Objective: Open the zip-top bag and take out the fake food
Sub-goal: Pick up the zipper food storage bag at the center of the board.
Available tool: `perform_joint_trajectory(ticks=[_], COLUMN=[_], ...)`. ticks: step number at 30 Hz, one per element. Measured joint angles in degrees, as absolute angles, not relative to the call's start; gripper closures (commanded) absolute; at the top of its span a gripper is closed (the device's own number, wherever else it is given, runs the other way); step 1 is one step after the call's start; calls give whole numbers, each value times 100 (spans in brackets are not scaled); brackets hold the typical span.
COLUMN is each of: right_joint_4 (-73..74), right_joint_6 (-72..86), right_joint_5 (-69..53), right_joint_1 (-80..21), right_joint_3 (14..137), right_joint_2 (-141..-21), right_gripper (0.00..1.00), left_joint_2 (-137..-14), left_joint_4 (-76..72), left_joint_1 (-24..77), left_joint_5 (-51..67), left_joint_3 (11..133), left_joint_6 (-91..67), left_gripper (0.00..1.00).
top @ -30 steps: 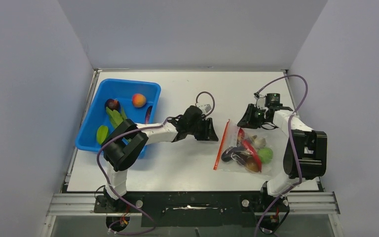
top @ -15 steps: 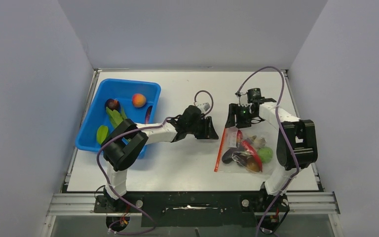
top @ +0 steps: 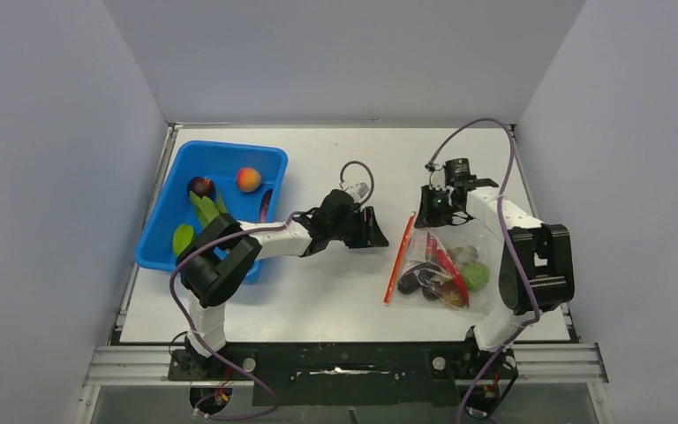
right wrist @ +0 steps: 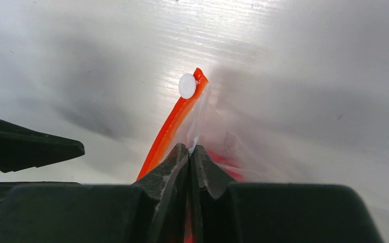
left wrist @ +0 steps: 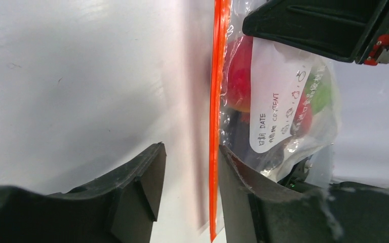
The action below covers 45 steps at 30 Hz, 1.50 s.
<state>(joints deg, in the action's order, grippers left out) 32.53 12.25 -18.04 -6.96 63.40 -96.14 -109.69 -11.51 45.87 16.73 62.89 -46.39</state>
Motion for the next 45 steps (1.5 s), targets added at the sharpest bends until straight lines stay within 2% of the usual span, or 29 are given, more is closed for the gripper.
perform_joint_trajectory(ticks=[10, 15, 22, 33, 42, 45], right_joint_4=[2582, 2268, 1905, 1667, 1588, 1603], right_joint_6=[1728, 1966, 2200, 2379, 2491, 2502], right_joint_5=[-2126, -2453, -2899, -3321, -3607, -3732], right_joint_1=[-696, -670, -550, -255, -60, 34], right_joint_3=[5719, 5492, 5306, 5083, 4998, 4998], right_joint_2=[-8949, -8748, -8521, -8315, -8302, -8291], right_gripper=[98, 98, 98, 96, 93, 84], left_joint_2=[-11150, -11404, -11568, -11885, -11911, -11911], left_joint_4=[-3155, -3857, -4119, -4405, -4414, -4394], left_joint_1=[4416, 4456, 4484, 4510, 4595, 4584], left_joint_5=[2462, 2781, 2954, 3201, 3441, 3500], left_joint_3=[5712, 5712, 5712, 5712, 5736, 5756], left_joint_6=[-5717, -6060, -6259, -6425, -6407, -6331], left_gripper=[44, 44, 44, 60, 100, 100])
